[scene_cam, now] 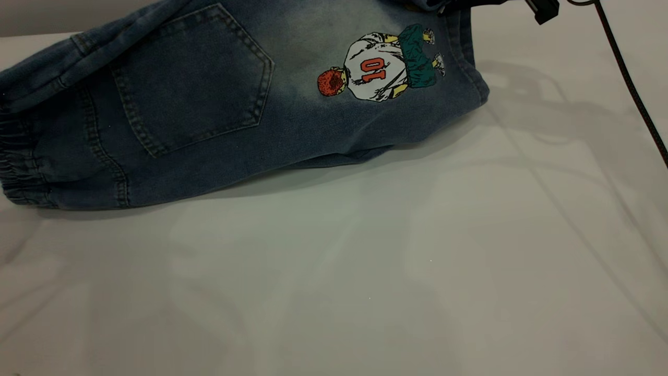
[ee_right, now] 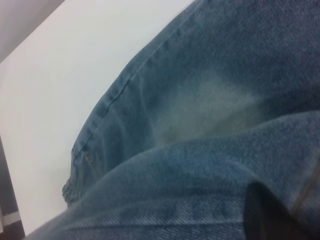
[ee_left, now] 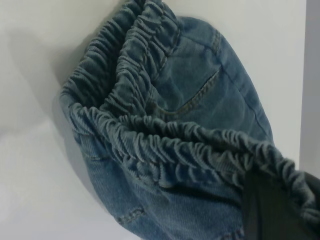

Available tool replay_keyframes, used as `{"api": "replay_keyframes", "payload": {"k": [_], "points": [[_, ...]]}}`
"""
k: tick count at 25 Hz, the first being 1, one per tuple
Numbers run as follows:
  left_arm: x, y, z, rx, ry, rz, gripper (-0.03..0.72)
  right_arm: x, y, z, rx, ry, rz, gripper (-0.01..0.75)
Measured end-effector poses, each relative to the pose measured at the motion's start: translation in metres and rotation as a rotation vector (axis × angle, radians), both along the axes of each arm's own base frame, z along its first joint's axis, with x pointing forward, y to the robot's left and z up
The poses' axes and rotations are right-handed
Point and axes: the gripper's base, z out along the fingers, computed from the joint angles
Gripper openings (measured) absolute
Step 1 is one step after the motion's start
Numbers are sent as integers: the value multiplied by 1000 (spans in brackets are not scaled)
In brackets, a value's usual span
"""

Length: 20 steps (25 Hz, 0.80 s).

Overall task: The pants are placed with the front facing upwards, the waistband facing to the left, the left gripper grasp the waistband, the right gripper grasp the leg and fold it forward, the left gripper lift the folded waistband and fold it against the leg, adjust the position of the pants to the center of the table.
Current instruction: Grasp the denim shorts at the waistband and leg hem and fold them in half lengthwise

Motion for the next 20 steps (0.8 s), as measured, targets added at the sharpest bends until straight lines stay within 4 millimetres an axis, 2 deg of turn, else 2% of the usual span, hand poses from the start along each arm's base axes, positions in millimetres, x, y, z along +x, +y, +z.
{"api": "replay_keyframes", "payload": {"k": [11, 20], "points": [[0, 3, -1, 23, 14, 16, 125, 0, 0, 0, -5, -2, 5, 27], [-1, 7, -3, 38, 46, 70, 262, 2, -2, 0, -14, -1, -36, 27]]}}
